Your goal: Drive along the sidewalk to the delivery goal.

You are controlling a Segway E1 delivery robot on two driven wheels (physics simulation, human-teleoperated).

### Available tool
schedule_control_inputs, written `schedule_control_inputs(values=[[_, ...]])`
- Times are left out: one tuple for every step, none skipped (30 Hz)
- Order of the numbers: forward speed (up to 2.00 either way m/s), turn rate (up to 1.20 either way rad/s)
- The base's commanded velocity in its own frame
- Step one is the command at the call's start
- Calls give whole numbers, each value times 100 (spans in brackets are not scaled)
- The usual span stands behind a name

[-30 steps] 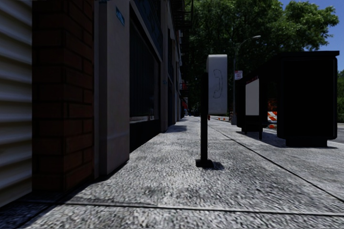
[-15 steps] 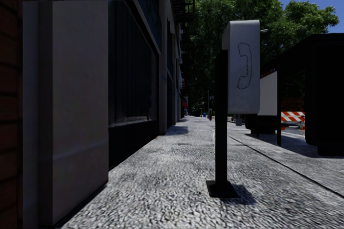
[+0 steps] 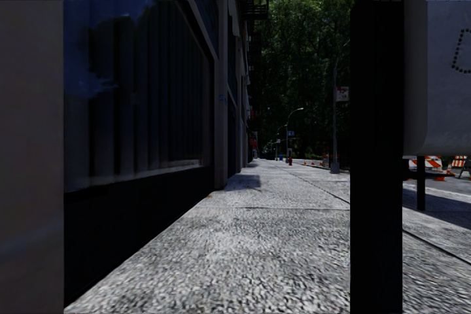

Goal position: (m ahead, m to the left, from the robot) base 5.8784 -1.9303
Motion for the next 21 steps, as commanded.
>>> schedule_control_inputs(values=[[200, 0], [200, 0], [200, 0], [200, 0], [200, 0], [200, 0], [200, 0], [200, 0], [200, 0], [200, 0], [200, 0], [200, 0], [200, -9], [200, -26], [200, -32], [200, -38], [200, -60], [200, -85], [200, -85], [200, -98], [200, -101]])
